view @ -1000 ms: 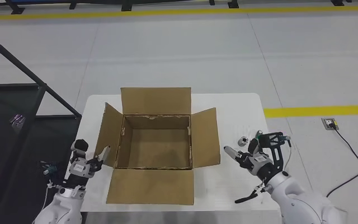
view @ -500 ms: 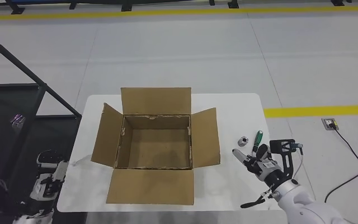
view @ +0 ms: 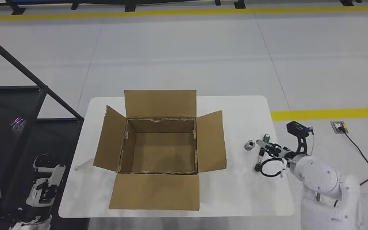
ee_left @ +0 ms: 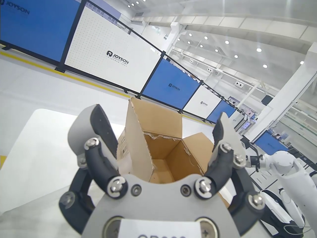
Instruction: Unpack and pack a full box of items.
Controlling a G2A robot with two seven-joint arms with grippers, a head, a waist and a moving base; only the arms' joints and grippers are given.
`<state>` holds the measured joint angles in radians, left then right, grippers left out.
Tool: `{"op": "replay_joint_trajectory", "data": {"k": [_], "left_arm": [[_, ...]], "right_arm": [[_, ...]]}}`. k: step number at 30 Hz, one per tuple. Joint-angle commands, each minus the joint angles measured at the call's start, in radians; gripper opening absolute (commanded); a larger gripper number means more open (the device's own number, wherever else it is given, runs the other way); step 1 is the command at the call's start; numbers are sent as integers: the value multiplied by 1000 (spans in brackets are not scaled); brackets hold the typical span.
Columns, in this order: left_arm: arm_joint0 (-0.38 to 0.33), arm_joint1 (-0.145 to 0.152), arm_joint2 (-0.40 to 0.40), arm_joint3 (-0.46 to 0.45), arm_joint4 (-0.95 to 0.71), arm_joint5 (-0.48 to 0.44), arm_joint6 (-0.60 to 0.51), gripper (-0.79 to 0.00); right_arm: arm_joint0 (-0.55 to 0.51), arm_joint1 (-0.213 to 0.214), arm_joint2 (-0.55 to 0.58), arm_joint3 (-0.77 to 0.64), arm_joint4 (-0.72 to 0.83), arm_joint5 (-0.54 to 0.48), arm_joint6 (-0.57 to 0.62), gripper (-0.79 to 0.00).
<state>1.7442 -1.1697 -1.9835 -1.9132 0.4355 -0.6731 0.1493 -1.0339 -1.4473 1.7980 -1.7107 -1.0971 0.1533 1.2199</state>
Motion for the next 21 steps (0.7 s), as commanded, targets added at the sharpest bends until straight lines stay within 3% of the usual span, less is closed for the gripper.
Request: {"op": "replay_joint_trajectory", "data": {"k": [1, 6, 10, 11, 13, 16, 21], "left_arm": [[0, 0, 0, 0, 0, 0, 0, 0], [0, 0, 0, 0, 0, 0, 0, 0], [0, 0, 0, 0, 0, 0, 0, 0], [0, 0, 0, 0, 0, 0, 0, 0], [0, 0, 0, 0, 0, 0, 0, 0], [0, 0, 0, 0, 0, 0, 0, 0], [0, 0, 0, 0, 0, 0, 0, 0]], "right_arm": [[58, 10, -11, 103, -90, 19, 60, 0], [166, 24, -54, 286, -212, 42, 109, 0], [227, 28, -77, 405, -252, 70, 77, -15], [238, 29, -79, 430, -256, 76, 68, -55], [260, 31, -84, 476, -260, 84, 58, -243], [286, 35, -94, 526, -282, 93, 52, -382], [309, 38, -115, 564, -289, 95, 44, -419]]}}
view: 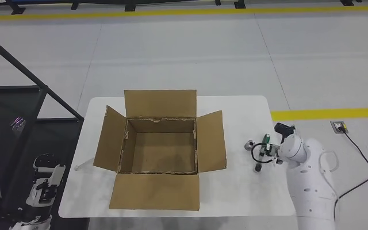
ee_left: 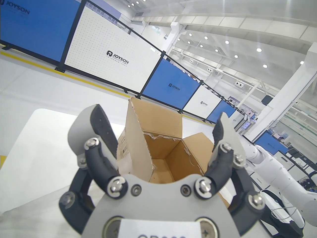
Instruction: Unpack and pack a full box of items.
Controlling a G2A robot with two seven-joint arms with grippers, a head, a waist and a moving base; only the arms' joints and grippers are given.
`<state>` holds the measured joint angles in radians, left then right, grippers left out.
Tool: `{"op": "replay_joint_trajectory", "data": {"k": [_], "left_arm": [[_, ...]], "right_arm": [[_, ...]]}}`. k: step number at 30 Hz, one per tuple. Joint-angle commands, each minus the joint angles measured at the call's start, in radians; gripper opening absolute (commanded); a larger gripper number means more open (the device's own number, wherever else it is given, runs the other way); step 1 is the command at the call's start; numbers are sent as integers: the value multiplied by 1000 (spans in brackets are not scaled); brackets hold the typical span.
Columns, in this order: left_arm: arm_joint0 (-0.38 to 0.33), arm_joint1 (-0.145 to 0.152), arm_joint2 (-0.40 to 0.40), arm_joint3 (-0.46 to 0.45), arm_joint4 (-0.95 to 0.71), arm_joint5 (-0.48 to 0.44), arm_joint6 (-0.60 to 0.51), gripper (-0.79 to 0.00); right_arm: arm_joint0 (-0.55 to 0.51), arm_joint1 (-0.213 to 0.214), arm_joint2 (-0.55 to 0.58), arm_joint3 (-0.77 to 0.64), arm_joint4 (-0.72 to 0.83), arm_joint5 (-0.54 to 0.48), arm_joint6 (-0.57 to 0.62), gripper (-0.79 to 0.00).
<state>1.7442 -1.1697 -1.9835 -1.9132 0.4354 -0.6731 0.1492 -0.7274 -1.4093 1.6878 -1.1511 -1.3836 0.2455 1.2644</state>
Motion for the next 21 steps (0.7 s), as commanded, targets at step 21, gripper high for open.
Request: {"op": "replay_joint_trajectory", "data": {"k": [21], "left_arm": [[0, 0, 0, 0, 0, 0, 0, 0]], "right_arm": [[85, 2, -94, 166, 7, 25, -14, -453]]}}
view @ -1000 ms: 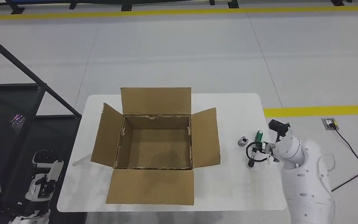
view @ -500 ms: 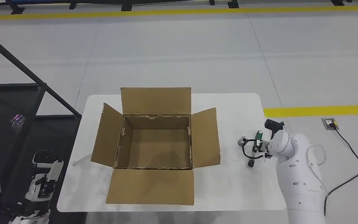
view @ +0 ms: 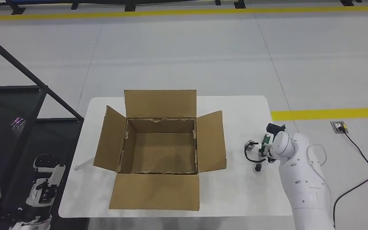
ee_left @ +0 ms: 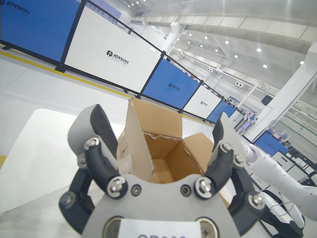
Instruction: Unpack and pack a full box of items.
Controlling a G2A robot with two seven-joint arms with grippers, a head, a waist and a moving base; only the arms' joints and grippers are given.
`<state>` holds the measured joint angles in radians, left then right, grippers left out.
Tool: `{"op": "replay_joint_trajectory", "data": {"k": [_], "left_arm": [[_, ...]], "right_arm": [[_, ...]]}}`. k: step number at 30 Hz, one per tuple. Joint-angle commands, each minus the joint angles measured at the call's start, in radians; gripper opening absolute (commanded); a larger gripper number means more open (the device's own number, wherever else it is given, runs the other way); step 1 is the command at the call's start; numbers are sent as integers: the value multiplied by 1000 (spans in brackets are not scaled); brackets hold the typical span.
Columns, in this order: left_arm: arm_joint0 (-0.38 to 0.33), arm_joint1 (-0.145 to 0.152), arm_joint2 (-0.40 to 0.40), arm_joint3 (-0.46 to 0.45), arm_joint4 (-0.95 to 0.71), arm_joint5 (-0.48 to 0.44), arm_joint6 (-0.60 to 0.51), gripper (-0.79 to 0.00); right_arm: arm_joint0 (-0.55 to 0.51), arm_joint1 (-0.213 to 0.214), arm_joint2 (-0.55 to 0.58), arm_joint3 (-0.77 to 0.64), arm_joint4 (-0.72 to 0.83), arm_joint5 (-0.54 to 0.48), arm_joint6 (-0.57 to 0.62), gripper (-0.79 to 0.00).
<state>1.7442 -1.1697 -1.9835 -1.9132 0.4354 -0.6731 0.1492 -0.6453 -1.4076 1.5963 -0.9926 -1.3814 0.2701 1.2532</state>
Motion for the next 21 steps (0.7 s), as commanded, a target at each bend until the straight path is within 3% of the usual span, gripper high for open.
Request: {"op": "replay_joint_trajectory", "data": {"k": [1, 8, 11, 14, 17, 21], "left_arm": [[0, 0, 0, 0, 0, 0, 0, 0], [0, 0, 0, 0, 0, 0, 0, 0], [0, 0, 0, 0, 0, 0, 0, 0], [0, 0, 0, 0, 0, 0, 0, 0], [0, 0, 0, 0, 0, 0, 0, 0], [0, 0, 0, 0, 0, 0, 0, 0]], "right_arm": [[6, 0, -5, 14, 12, -3, -6, -456], [22, 1, -19, 54, 34, -3, -22, -499], [26, 2, -21, 66, 42, -4, -27, -610], [29, 4, -23, 74, 49, -4, -29, -646], [30, 6, -26, 77, 56, -3, -30, -785], [21, 10, -17, 36, 67, 6, -51, -785]]}}
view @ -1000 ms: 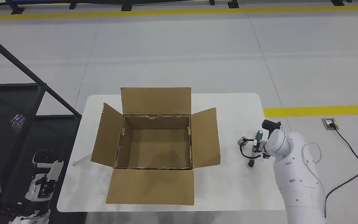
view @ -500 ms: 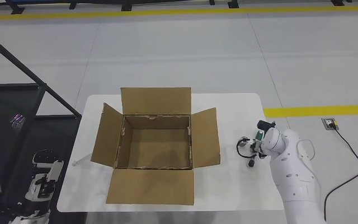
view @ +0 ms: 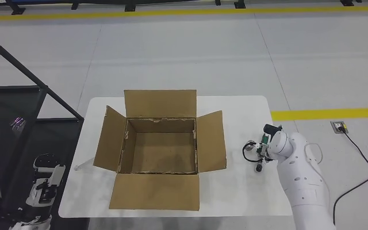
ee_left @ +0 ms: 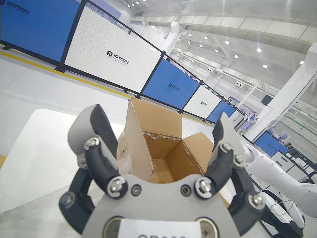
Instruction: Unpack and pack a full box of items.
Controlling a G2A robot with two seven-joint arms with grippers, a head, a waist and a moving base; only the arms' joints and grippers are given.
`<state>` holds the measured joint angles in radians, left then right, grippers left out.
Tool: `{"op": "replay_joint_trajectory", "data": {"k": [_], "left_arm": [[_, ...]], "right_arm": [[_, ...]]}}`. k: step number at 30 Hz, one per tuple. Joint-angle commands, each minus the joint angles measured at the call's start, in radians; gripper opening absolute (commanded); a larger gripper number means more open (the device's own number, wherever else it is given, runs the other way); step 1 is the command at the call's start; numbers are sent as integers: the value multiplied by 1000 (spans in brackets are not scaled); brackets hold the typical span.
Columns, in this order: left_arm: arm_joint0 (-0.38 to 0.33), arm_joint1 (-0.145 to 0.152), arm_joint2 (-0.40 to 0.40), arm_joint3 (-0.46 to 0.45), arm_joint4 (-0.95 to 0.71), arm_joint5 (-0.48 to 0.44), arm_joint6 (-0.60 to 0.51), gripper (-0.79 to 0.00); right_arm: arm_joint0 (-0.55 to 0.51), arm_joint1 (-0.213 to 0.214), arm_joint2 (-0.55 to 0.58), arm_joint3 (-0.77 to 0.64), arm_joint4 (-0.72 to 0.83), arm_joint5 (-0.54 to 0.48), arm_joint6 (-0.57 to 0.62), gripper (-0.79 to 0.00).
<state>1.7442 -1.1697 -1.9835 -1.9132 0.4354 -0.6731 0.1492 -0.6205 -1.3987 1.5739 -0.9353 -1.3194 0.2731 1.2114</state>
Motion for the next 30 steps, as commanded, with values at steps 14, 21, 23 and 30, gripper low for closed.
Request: {"op": "replay_joint_trajectory", "data": {"k": [14, 21, 23, 30], "left_arm": [[5, -5, 11, -7, 27, 15, 3, 0], [21, -12, 24, -7, 20, 26, 17, 0], [25, -15, 21, -4, 9, 44, 30, 0], [33, -22, 9, -9, -11, 80, 46, 0]], "right_arm": [[-342, -12, -51, -934, 90, 117, -458, -785], [-379, -31, -232, -1018, 176, -7, -724, -785], [-347, -35, -305, -977, 185, -79, -695, -785], [-127, -68, -532, -690, 152, -182, -573, -785]]}}
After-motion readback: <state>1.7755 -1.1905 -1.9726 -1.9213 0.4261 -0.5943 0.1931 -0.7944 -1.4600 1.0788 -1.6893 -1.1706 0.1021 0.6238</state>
